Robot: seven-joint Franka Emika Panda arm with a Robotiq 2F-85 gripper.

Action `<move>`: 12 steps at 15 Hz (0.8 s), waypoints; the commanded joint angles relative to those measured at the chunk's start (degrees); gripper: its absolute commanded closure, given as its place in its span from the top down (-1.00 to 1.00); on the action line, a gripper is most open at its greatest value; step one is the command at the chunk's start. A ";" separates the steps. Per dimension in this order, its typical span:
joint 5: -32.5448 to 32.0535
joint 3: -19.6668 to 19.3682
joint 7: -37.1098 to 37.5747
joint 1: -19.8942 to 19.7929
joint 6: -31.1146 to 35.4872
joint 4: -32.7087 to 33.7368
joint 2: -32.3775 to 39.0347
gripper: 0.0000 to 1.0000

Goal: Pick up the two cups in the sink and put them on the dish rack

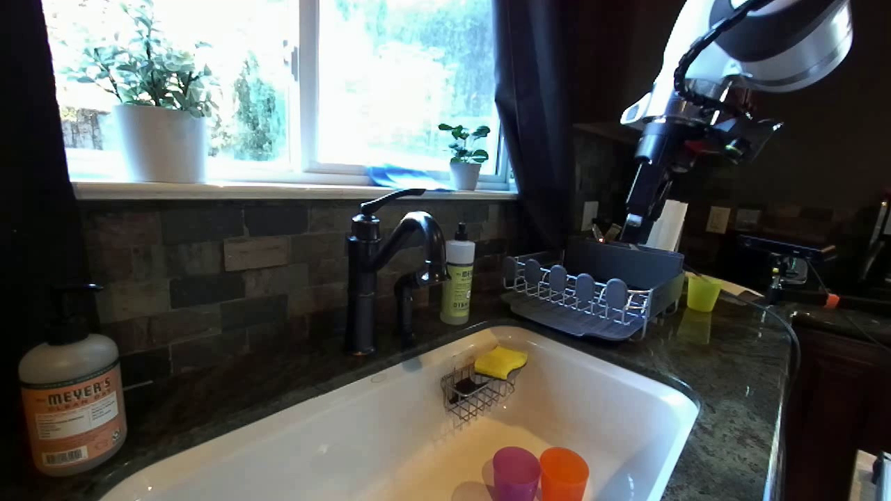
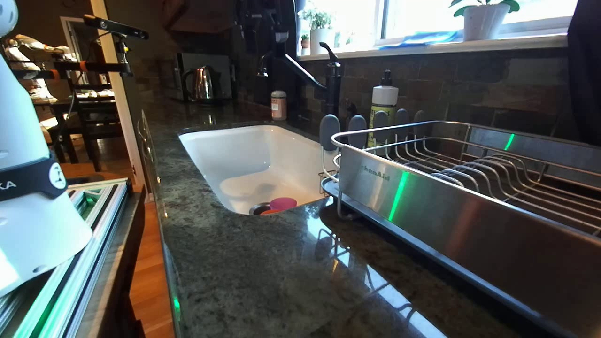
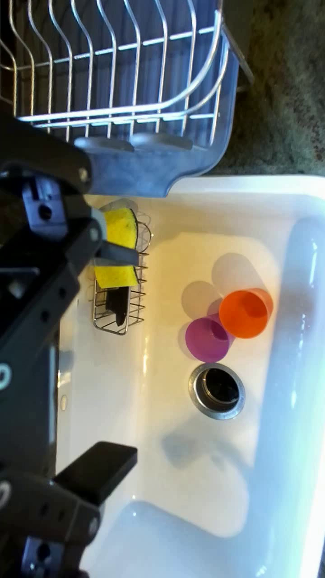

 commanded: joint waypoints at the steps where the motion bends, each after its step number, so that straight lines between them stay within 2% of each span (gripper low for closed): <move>1: -0.63 5.07 4.65 0.24 4.53 -1.74 6.11 1.00; 2: -1.40 6.09 5.72 -0.11 3.46 -1.50 8.14 1.00; 3: -0.90 5.41 4.32 0.18 1.83 -1.04 9.65 1.00; 4: -0.37 5.17 3.67 0.15 2.57 -1.34 6.67 1.00; 8: -0.35 5.51 3.66 0.04 2.59 -1.22 9.83 1.00; 12: 1.19 6.60 7.58 -0.03 11.93 -2.93 16.07 1.00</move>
